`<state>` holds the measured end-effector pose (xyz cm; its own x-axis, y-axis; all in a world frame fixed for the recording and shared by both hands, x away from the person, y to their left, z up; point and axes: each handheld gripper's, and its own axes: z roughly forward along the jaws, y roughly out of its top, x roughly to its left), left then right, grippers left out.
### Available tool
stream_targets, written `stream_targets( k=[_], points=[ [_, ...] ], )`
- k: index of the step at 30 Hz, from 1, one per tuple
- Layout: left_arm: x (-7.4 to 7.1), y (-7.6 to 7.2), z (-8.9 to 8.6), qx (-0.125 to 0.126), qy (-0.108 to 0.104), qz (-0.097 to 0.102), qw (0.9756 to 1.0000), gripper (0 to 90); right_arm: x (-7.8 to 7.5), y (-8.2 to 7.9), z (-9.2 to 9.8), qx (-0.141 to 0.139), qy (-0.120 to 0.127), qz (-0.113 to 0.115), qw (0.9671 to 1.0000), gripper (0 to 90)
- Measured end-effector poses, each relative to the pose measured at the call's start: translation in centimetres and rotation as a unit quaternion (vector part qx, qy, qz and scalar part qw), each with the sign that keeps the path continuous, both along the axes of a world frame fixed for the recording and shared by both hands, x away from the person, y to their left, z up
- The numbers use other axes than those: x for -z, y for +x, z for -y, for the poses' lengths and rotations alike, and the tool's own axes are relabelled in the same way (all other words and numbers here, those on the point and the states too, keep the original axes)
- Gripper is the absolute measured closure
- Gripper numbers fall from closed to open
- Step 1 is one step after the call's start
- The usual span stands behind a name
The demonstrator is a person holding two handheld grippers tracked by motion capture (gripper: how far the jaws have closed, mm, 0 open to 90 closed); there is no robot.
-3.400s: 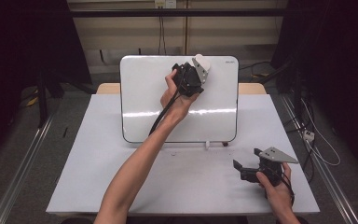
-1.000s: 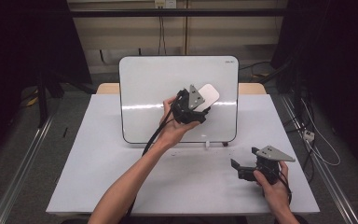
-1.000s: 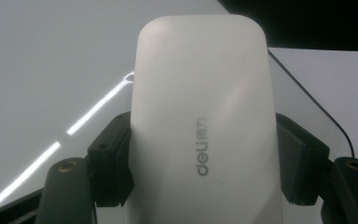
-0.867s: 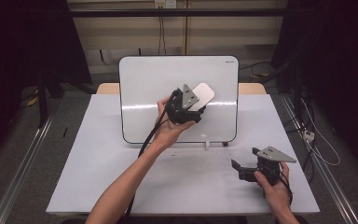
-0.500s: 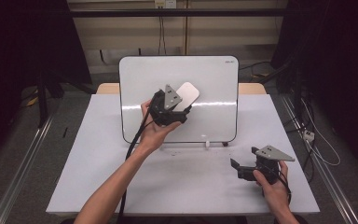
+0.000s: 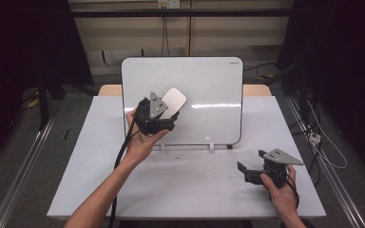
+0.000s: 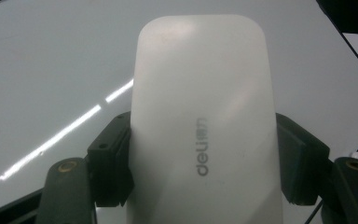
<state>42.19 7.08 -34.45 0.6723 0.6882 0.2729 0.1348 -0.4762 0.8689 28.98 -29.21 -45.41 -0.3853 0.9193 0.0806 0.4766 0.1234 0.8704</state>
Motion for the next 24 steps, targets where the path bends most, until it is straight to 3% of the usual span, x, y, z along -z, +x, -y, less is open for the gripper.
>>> stream_targets(
  k=[1, 9, 19, 24],
  points=[
    [0.3, -0.1, -0.2, -0.002, -0.006, -0.003, 1.0000, 31.0, 0.0, 0.0, -0.1, -0.002, -0.001, -0.002, 1.0000, 5.3],
    [1.8, -0.4, -2.0, -0.021, 0.014, -0.020, 0.9995, 31.1, 0.1, 0.4, -0.4, -0.005, -0.002, -0.005, 1.0000, 5.4],
    [2.9, -1.9, -4.3, -0.040, 0.029, -0.016, 0.9987, 31.1, 0.0, 0.3, -0.3, -0.001, -0.004, -0.003, 1.0000, 5.4],
    [3.4, -1.9, -5.5, -0.048, 0.031, -0.012, 0.9983, 31.0, -0.1, 0.2, -0.7, -0.003, -0.008, -0.001, 1.0000, 5.4]
  ],
)
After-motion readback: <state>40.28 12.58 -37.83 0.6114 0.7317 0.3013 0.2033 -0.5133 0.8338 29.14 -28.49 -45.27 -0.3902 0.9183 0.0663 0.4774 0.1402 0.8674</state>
